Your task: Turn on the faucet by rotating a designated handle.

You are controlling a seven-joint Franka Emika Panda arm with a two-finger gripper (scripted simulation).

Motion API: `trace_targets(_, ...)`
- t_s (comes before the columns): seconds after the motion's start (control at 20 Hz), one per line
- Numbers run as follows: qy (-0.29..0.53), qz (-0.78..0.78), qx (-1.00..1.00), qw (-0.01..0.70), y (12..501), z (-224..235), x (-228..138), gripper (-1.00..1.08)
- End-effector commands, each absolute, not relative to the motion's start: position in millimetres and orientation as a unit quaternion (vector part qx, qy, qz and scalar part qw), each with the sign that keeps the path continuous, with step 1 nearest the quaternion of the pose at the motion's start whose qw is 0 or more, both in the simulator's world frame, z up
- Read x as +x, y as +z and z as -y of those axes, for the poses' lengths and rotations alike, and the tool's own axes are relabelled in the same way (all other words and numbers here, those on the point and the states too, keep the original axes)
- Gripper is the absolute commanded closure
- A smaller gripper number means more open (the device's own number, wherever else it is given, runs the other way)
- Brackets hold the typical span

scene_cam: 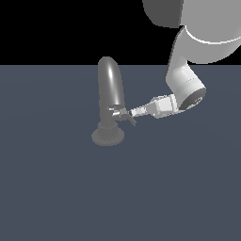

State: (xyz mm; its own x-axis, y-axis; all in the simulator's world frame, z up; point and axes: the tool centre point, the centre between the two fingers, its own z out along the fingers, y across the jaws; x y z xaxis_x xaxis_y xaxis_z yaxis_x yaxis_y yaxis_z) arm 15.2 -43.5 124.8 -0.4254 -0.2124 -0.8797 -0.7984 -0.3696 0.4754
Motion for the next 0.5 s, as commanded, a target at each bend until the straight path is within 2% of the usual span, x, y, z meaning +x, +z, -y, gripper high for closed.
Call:
trace_targets(0.0,0.667,-0.52,-0.486,0.219,115.2,42.4,17.5,1.08)
trace_targets(0.45,0.67,-0.525,-0.478,0.214,88.3,39.7,23.4,1.08)
